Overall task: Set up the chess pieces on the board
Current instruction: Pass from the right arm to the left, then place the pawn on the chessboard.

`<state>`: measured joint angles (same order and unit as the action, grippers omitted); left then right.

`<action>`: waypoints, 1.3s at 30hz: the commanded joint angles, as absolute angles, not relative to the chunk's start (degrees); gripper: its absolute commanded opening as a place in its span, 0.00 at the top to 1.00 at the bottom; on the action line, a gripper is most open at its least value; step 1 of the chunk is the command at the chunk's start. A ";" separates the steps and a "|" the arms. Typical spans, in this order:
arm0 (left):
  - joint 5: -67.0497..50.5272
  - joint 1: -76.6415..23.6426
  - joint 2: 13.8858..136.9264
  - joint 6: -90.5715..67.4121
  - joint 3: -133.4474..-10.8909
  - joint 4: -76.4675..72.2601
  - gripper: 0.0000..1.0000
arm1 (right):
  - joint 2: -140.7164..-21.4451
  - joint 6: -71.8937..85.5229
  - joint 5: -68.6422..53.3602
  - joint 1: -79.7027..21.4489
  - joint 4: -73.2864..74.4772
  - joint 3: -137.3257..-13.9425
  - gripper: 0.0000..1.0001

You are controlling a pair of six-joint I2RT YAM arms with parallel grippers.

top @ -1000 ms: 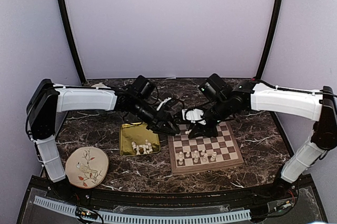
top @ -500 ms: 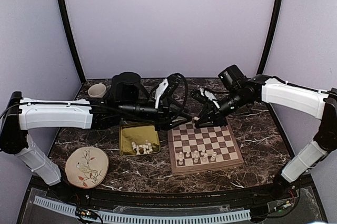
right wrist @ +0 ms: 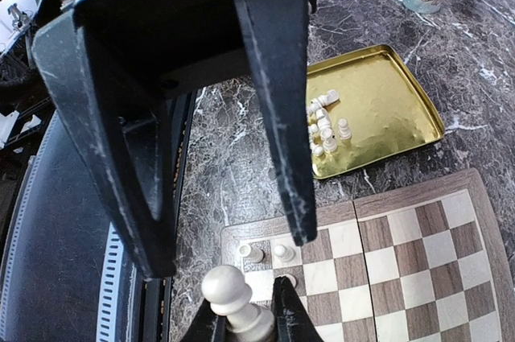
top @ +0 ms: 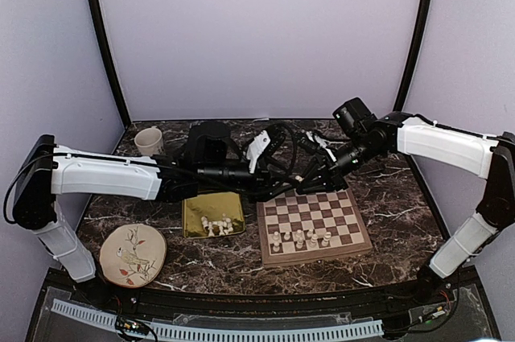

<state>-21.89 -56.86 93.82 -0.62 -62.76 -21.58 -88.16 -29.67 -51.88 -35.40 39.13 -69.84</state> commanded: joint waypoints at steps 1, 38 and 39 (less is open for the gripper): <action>-22.67 -57.13 94.63 -1.45 -65.36 -22.22 0.61 | -88.44 -29.44 -53.40 -35.07 39.24 -71.28 0.86; -18.07 -56.41 113.30 2.40 -87.76 7.33 0.89 | -74.89 -36.03 -42.91 -17.00 41.29 -54.63 0.49; -17.52 -56.42 114.62 2.78 -89.17 8.91 0.89 | -73.94 -35.30 -42.51 -15.25 40.51 -54.03 0.49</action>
<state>-20.93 -56.73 111.37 0.05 -83.64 -2.00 -77.25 -35.09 -44.01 -20.40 41.30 -56.23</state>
